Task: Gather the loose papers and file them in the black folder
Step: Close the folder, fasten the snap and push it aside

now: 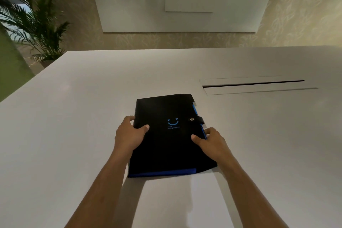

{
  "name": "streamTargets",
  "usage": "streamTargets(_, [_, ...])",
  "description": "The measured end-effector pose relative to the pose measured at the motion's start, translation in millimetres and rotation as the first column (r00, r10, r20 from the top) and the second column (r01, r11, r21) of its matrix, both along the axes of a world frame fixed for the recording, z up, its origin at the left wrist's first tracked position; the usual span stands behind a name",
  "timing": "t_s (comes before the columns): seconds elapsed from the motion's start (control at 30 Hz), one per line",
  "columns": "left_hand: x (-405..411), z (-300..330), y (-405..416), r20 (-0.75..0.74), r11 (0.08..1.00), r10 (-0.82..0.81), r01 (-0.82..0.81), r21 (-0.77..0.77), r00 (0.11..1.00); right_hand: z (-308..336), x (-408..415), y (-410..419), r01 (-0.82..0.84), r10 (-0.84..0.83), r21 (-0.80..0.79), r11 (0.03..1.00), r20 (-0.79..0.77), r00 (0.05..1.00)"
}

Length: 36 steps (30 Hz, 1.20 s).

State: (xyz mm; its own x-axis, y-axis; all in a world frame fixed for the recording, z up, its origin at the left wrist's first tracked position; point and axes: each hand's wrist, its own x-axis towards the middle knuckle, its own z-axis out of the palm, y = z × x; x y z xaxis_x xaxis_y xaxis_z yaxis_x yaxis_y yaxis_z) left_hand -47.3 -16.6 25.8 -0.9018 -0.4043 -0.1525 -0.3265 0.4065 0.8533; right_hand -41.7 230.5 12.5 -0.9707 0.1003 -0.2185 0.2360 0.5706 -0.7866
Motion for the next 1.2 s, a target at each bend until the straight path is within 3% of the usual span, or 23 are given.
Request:
streamTargets(0.2, [-18,-3,3,-0.036,0.969,-0.031,0.039,0.246,0.999,-5,-18,24,-0.001,0.023,-0.316,0.949,0.066,0.998])
streamTargets(0.47, [-80,11,44,-0.201,0.969,-0.113,0.153,0.192,0.973,10,-100,68,0.000,-0.055,-0.446,0.895,-0.110,0.992])
streamTargets(0.67, [-158,24,74,-0.299,0.934,-0.143,0.229,0.275,0.943,24,-190,101,0.001,-0.099,-0.467,0.885,-0.188,0.977])
streamTargets(0.93, [-275,17,111,-0.301,0.931,-0.157,0.242,0.272,0.941,25,-316,130,0.063,-0.139,-0.295,0.953,-0.245,0.959])
streamTargets(1.2, [-368,-17,120,-0.193,0.967,-0.256,0.252,-0.045,0.947,-2,-397,127,0.078,-0.072,0.010,0.997,-0.289,0.955])
